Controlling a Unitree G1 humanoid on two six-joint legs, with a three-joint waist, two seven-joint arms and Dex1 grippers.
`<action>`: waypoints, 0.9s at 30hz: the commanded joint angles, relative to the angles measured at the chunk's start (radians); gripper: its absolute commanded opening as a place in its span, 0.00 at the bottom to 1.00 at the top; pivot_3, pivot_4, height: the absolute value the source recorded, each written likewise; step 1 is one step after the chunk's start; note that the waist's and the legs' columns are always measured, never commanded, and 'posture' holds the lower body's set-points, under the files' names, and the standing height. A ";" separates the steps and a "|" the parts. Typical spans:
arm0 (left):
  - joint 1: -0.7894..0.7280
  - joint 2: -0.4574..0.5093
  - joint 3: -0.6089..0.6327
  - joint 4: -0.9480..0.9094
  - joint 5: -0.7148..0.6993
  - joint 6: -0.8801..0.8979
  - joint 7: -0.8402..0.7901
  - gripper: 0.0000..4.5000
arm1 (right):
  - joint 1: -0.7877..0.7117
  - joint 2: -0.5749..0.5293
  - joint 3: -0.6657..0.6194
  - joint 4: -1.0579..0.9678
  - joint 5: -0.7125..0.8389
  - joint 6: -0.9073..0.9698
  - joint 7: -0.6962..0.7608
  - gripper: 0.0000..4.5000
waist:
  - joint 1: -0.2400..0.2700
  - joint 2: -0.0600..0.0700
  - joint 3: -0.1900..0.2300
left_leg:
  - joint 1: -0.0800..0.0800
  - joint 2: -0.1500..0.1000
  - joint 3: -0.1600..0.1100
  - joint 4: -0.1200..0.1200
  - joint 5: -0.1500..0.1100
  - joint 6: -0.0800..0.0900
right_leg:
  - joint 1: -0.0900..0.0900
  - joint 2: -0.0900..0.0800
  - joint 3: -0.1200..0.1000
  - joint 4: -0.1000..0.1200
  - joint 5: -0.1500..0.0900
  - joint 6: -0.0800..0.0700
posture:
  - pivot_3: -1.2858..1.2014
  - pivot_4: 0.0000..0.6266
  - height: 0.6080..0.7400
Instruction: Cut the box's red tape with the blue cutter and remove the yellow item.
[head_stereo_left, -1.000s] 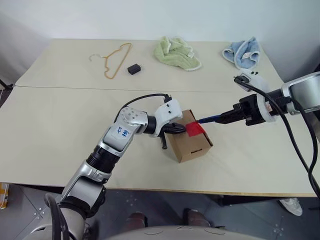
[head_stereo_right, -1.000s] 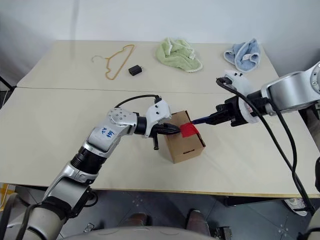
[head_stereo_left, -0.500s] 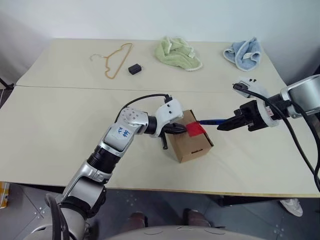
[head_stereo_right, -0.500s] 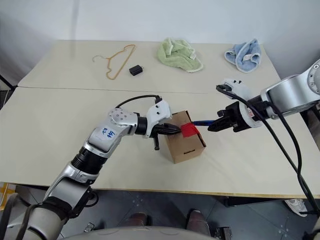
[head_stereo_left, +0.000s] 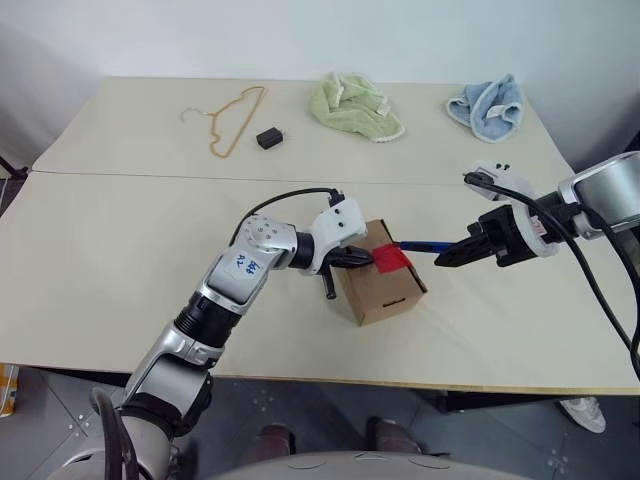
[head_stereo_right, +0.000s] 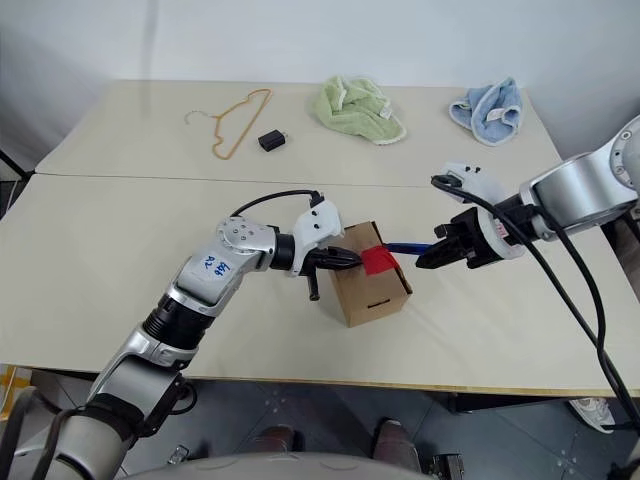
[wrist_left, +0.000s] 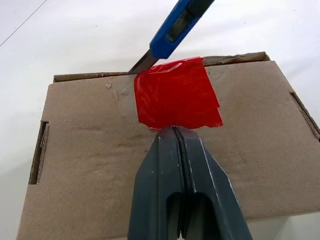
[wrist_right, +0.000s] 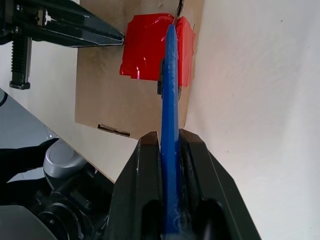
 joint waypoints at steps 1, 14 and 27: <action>0.062 0.012 -0.085 0.079 0.044 0.072 -0.012 0.00 | -0.048 0.021 0.025 0.012 -0.040 0.021 0.076 0.03 | 0.000 0.000 0.000 | 0.000 0.000 0.000 0.000 0.000 0.000 | 0.000 0.000 0.000 0.000 0.000 0.000 | 0.52 0.24 1.00; 0.070 0.010 -0.096 0.082 0.052 0.061 -0.011 0.00 | -0.335 0.144 0.335 0.119 -0.418 0.021 0.553 0.03 | -0.003 0.001 -0.001 | 0.000 0.000 0.000 0.000 0.000 0.000 | 0.000 0.000 0.000 0.001 0.000 0.000 | 0.52 0.24 1.00; 0.101 -0.005 -0.094 0.060 0.051 0.072 0.017 0.00 | -0.506 0.193 0.672 0.091 -0.772 0.021 1.117 0.03 | 0.000 0.001 -0.001 | 0.000 -0.001 0.000 0.000 -0.001 -0.001 | -0.001 0.000 0.000 0.000 0.000 0.000 | 0.52 0.24 1.00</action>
